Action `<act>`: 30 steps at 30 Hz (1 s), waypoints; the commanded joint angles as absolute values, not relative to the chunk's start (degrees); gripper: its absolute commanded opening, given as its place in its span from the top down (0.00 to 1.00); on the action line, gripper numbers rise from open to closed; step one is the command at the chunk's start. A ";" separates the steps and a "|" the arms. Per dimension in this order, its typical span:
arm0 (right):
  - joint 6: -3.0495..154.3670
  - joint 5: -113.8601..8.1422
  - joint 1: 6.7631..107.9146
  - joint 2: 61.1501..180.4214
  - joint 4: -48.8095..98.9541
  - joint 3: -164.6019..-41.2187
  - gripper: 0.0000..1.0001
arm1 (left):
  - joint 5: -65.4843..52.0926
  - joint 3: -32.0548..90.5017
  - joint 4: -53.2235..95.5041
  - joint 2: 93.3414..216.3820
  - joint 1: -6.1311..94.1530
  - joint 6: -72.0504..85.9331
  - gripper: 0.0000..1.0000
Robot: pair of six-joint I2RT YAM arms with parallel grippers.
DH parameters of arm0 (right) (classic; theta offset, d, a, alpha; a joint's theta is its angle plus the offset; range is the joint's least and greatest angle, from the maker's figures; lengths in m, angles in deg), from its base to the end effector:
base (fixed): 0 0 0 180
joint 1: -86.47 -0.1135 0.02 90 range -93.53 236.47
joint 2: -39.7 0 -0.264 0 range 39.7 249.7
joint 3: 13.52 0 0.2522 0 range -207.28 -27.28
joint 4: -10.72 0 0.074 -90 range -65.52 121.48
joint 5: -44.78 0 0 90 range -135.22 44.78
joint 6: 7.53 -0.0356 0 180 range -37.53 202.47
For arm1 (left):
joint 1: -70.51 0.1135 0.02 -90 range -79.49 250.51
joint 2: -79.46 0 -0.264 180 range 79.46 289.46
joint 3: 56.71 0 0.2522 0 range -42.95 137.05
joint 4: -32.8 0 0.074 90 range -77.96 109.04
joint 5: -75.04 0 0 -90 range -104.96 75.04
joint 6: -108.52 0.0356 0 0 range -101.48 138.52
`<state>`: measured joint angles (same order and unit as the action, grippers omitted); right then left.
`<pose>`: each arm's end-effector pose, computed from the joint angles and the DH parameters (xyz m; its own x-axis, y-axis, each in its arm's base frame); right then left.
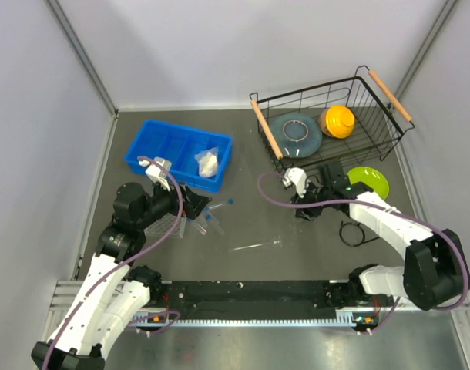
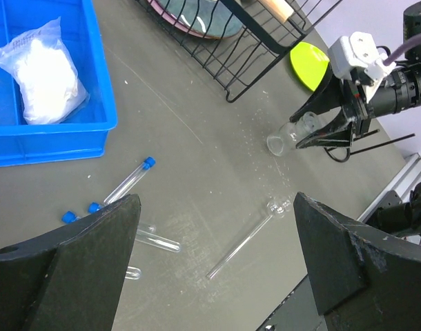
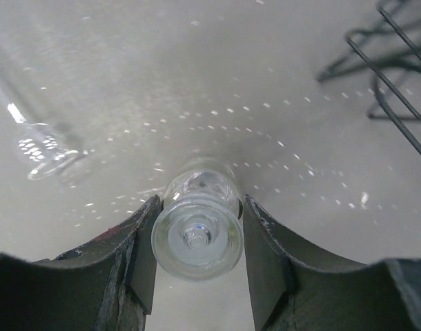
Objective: Organize the chemistry lab equipment
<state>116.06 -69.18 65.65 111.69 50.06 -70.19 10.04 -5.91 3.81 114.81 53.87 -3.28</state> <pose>0.2222 0.1000 0.2110 -0.3340 -0.6679 -0.6651 -0.8753 0.4816 -0.0441 0.1404 -0.0577 0.3085 -0.4509 -0.2165 -0.8659 0.5232 0.7219 -0.4529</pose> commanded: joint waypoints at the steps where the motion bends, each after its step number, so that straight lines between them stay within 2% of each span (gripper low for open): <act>1: 118.95 -69.92 58.71 114.40 50.05 -75.60 0.65 | 11.85 -7.52 7.35 113.91 53.99 -1.34 0.02; 7: 119.04 -66.23 52.11 121.96 48.47 -80.09 0.64 | 11.85 -9.19 7.09 112.33 53.90 -0.47 0.03; 21: 119.21 -66.14 49.55 126.19 48.47 -82.74 0.56 | 12.38 -13.50 10.60 109.51 51.79 -1.17 0.03; 27: 119.39 -67.45 49.55 124.53 49.70 -82.47 0.39 | 10.18 -14.12 12.27 110.22 48.19 -0.90 0.02; 30: 120.09 -68.07 49.46 123.03 51.72 -82.82 0.21 | 8.34 -14.03 12.44 111.27 45.73 -0.47 0.02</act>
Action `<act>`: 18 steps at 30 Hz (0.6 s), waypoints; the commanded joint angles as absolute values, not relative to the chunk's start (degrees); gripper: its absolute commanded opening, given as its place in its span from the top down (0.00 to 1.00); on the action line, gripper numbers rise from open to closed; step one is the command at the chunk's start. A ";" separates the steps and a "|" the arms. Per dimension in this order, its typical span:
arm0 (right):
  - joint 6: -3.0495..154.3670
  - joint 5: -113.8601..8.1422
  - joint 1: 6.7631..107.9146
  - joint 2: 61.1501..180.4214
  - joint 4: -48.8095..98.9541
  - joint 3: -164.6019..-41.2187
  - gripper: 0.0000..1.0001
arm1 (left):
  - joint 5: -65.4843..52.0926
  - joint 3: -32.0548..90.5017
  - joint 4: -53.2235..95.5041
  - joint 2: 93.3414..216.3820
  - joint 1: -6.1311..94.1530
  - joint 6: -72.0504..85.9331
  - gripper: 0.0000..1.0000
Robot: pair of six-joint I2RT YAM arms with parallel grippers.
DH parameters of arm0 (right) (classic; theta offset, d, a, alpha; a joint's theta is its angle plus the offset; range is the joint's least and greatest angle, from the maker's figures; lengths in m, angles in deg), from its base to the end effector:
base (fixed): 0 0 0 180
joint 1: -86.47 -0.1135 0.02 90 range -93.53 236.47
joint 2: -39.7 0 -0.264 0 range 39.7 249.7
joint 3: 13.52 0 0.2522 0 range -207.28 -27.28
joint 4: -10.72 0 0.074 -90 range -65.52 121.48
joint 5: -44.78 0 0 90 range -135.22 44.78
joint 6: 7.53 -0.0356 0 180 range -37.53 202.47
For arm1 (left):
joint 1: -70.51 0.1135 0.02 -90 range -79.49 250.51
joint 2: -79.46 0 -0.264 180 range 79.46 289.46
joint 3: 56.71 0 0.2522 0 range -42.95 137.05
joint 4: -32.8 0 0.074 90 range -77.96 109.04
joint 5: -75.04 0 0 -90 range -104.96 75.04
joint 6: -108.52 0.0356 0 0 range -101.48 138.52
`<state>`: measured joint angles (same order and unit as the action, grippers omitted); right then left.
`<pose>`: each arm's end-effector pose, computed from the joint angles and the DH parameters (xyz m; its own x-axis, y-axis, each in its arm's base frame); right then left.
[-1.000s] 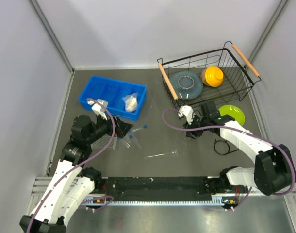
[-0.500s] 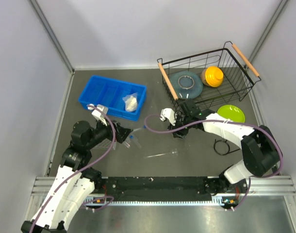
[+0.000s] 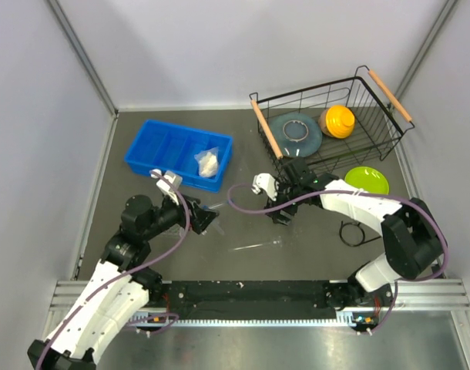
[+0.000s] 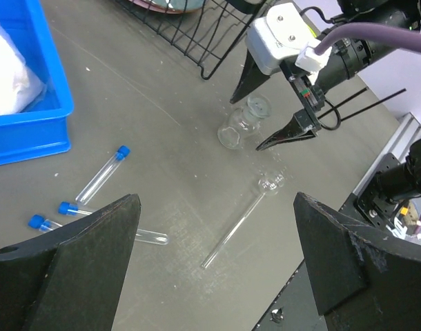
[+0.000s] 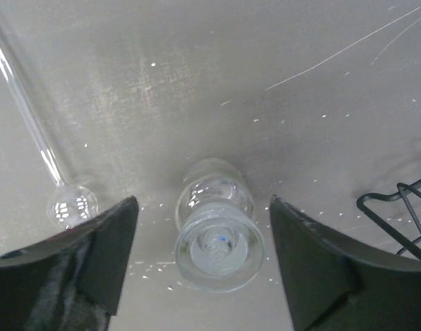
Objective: Organize the chemistry lab equipment
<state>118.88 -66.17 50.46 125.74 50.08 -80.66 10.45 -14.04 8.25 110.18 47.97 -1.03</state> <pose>0.2326 0.1848 0.2040 -0.1374 -0.7852 -0.6039 -0.9727 0.2222 -0.0675 0.1266 -0.0691 0.2774 -0.4352 -0.1467 -0.8883 0.6233 0.6629 -0.4148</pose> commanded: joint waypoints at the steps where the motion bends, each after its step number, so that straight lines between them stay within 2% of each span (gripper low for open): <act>1: 120.70 -68.16 49.55 122.50 52.25 -83.00 0.14 | 7.64 -13.86 12.44 111.53 43.99 -0.29 0.01; 6: 122.55 -69.91 50.34 117.85 57.24 -84.40 0.05 | 1.76 -12.63 12.44 115.31 37.91 0.68 0.01; 13: 128.70 -80.62 58.50 110.47 71.12 -90.73 0.03 | -2.03 -9.38 13.41 123.92 29.48 0.33 0.01; 18: 127.56 -92.84 68.78 105.46 74.05 -90.22 0.03 | -5.99 -4.20 14.64 134.37 23.32 -0.11 0.01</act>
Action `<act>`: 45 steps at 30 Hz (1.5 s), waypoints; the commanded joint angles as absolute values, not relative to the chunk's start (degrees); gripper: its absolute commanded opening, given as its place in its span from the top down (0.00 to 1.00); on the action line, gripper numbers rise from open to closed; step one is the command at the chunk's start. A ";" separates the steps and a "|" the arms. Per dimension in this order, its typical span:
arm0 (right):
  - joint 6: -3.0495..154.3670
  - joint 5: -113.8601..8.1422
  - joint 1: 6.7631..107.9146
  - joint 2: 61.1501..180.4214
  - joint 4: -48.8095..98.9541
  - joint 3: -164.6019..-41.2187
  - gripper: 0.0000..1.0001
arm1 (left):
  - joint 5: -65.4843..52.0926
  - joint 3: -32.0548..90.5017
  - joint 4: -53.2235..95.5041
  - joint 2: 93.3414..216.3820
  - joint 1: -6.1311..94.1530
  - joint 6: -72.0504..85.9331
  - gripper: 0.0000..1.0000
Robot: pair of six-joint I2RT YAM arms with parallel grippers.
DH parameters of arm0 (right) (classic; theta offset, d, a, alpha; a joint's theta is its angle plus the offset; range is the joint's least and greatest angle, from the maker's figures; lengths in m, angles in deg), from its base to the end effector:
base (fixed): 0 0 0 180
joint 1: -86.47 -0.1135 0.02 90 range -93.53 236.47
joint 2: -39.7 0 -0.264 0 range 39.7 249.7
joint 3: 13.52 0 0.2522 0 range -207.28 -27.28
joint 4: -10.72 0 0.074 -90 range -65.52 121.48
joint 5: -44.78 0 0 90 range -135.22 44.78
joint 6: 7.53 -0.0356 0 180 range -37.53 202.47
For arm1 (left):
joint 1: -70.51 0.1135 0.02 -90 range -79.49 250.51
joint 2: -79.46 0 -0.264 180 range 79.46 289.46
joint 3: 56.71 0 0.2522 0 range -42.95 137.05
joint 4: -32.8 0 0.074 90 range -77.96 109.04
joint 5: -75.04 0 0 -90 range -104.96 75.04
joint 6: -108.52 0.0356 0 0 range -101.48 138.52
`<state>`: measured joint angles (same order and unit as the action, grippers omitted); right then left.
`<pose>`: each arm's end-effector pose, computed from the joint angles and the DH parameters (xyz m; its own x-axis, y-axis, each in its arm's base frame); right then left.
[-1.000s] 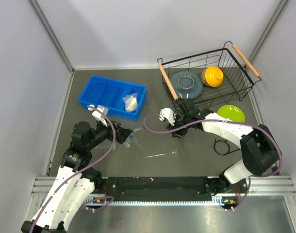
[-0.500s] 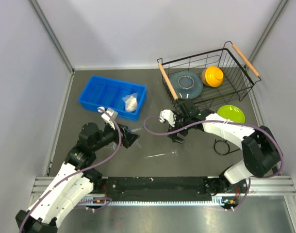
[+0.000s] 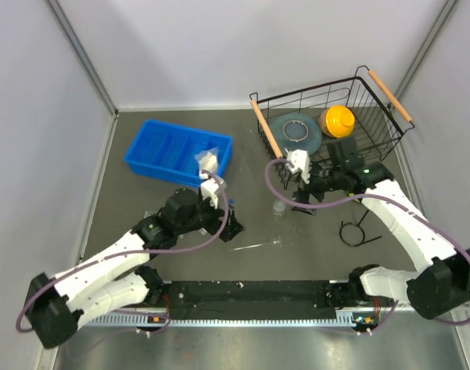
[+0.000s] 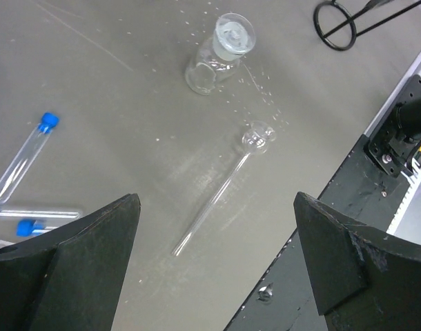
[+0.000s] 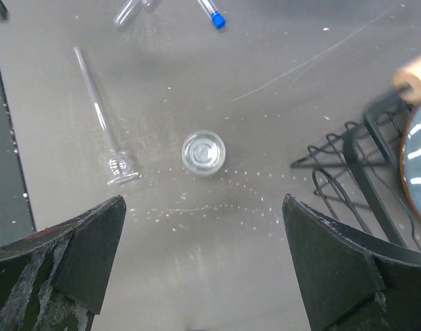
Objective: Organize the chemistry lab equipment
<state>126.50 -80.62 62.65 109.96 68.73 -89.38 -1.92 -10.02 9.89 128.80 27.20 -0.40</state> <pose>0.2155 0.1177 0.3050 -0.0677 -0.6492 -0.7576 -0.9729 0.2111 -0.0940 0.1385 -0.1416 0.2552 -0.5617 0.0954 -0.8218 0.6705 0.6345 -0.3846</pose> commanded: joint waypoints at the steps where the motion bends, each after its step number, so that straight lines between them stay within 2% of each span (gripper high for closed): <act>1: 127.13 -94.25 70.45 104.49 73.87 -89.51 0.03 | -7.65 -3.14 14.82 136.13 21.31 -0.20 0.01; 4: 125.20 -98.12 78.71 101.67 72.73 -86.35 0.03 | -10.03 1.69 14.64 144.12 17.44 -0.64 0.01; 9: 117.20 -102.61 90.75 97.54 62.91 -79.33 0.03 | -14.43 13.90 8.33 160.03 14.09 -3.10 0.01; 16: 115.26 -101.03 93.32 97.71 59.02 -75.35 0.03 | -19.17 32.10 -5.74 179.44 12.41 -1.96 0.01; 24: 114.91 -101.82 93.50 98.24 58.14 -74.21 0.03 | -20.40 43.36 -12.68 189.58 12.33 -0.99 0.01; 28: 114.91 -101.99 93.50 98.42 57.96 -74.03 0.03 | -21.02 45.82 -14.01 192.56 12.33 -0.64 0.07; 31: 114.91 -102.08 93.50 98.50 57.88 -73.95 0.03 | -21.28 47.31 -14.62 194.06 12.24 -0.55 0.17; 32: 114.91 -102.08 93.50 98.50 57.88 -73.86 0.03 | -21.55 48.10 -15.06 194.41 12.33 -0.55 0.24; 33: 114.91 -102.08 93.50 98.42 57.88 -73.77 0.03 | -21.55 48.54 -15.33 194.76 12.33 -0.46 0.26; 41: 115.08 -102.17 93.50 98.33 57.79 -73.60 0.03 | -23.74 51.62 -17.00 197.49 12.33 -1.52 0.29; 45: 115.17 -102.26 93.50 98.15 57.88 -73.60 0.03 | -24.62 52.06 -17.70 197.41 12.33 -1.78 0.42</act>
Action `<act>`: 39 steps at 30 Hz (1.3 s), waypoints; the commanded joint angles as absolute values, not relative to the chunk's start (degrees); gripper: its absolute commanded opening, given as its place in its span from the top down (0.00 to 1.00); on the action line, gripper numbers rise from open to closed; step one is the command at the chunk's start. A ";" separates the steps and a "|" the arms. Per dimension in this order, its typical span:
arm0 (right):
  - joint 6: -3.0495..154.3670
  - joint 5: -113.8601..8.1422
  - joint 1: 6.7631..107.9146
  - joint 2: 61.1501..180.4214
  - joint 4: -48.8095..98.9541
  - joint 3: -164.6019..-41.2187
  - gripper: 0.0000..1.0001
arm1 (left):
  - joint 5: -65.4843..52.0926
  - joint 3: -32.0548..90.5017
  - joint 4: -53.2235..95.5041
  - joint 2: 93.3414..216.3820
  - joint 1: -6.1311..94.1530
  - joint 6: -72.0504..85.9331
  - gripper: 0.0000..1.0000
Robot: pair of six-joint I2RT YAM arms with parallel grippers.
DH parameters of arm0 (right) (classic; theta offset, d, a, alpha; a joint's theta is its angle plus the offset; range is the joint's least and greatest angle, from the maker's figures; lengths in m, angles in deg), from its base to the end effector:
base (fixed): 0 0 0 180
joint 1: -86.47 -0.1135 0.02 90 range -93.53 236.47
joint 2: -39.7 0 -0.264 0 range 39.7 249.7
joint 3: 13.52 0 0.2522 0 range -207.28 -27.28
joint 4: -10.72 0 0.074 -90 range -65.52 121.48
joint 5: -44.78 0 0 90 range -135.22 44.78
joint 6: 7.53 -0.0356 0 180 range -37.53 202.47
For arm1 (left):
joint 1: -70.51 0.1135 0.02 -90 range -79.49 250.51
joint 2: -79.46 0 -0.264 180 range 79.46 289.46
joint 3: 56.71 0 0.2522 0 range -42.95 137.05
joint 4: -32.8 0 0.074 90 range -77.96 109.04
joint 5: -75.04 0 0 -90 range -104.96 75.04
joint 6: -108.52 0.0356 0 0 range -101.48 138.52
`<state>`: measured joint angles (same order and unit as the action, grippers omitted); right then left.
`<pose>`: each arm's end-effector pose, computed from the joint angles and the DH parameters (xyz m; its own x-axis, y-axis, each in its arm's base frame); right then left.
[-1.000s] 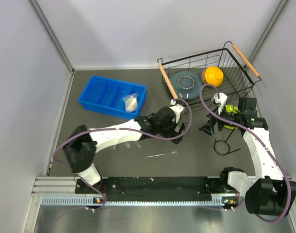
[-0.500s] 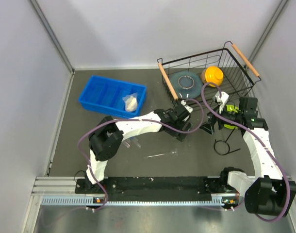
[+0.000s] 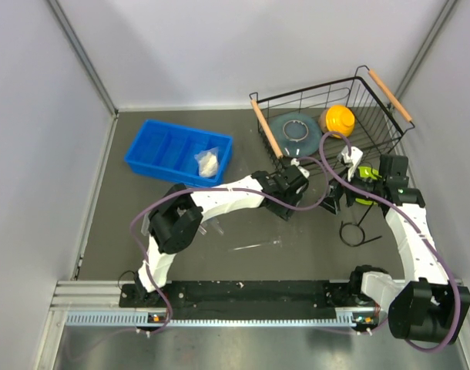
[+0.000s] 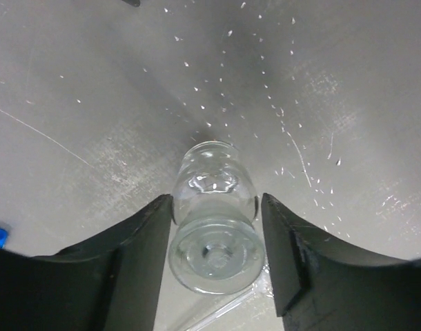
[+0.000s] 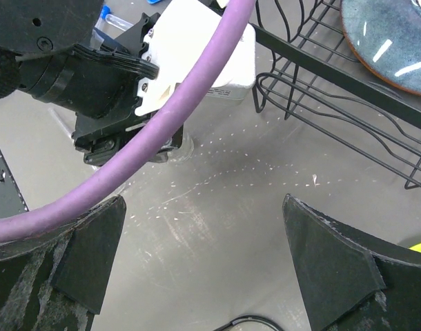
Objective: Organize the chemistry lab equipment
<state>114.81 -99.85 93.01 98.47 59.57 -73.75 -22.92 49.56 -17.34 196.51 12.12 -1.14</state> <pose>0.2013 0.0061 0.2760 -0.3596 -0.2705 -0.8930 -0.7988 0.5839 0.1449 0.2353 -0.3729 0.2060 -0.7033 0.5070 -0.4984 0.6069 0.7932 -0.0495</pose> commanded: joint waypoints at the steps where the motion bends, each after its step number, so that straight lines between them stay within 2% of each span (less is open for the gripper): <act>1: 115.17 -102.26 93.58 98.24 57.88 -73.59 0.03 | -24.89 51.89 -17.70 197.06 12.33 -1.78 0.49; 5: 115.26 -102.26 93.50 97.98 57.88 -73.59 0.03 | -25.33 51.36 -18.40 194.69 12.33 -1.87 0.62; 8: 115.34 -102.26 93.50 97.71 57.88 -73.59 0.03 | -24.19 49.08 -18.06 190.74 12.33 -1.35 0.67; 17: 115.61 -102.43 93.50 97.45 58.05 -73.51 0.03 | -21.55 39.68 -18.40 175.71 14.87 -0.11 0.69; 20: 115.61 -102.52 93.50 97.45 58.05 -73.51 0.03 | -20.58 38.53 -19.98 171.40 18.73 0.76 0.69; 25: 115.70 -102.52 93.58 97.45 58.05 -73.51 0.03 | -18.65 37.82 -20.25 165.86 31.99 3.22 0.69; 32: 115.78 -102.43 93.58 97.62 58.14 -73.51 0.03 | -19.88 42.74 -18.32 168.65 49.82 7.27 0.69; 39: 115.96 -102.26 93.50 97.80 58.23 -73.51 0.03 | -18.91 50.74 -16.30 180.94 57.59 9.46 0.69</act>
